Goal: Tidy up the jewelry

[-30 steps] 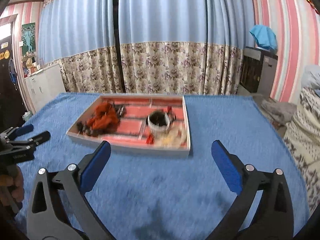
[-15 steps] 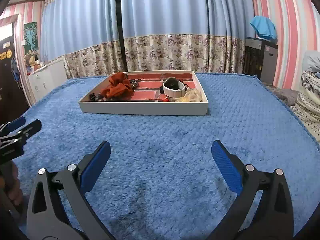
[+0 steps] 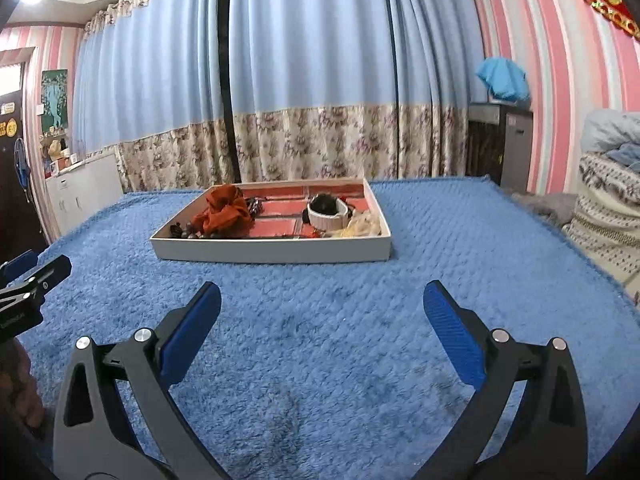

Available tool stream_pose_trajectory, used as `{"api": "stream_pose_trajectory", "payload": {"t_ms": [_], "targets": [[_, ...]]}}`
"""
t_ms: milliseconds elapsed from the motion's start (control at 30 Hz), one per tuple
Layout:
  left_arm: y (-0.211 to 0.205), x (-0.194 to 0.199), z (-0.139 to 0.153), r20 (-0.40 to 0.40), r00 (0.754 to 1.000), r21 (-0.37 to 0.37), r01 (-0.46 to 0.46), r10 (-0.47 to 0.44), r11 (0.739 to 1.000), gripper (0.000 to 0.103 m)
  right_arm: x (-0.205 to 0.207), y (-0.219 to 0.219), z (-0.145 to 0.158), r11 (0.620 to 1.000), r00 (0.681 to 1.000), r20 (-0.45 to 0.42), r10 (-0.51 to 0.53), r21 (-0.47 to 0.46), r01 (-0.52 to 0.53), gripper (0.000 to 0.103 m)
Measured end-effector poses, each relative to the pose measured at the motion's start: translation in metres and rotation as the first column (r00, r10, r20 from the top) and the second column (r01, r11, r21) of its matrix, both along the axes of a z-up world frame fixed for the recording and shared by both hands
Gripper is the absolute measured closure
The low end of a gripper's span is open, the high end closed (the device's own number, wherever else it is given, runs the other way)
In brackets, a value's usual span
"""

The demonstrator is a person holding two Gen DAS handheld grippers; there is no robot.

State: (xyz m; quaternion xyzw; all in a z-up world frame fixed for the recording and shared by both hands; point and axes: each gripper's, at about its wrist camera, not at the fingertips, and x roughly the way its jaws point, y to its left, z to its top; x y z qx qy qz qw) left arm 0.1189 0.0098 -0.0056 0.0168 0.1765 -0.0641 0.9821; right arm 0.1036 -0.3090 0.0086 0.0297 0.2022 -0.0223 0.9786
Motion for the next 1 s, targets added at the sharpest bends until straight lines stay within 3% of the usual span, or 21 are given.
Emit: {"api": "stream_pose_trajectory", "payload": {"t_ms": [1000], "targets": [[-0.0016,-0.0015,-0.0023,0.012,1.0,0.0,-0.001,0.001,1.0,0.004,-0.0026,0.0025,-0.0008,1.0,1.0,0.015,0.0,-0.024,0.0,0.005]]}}
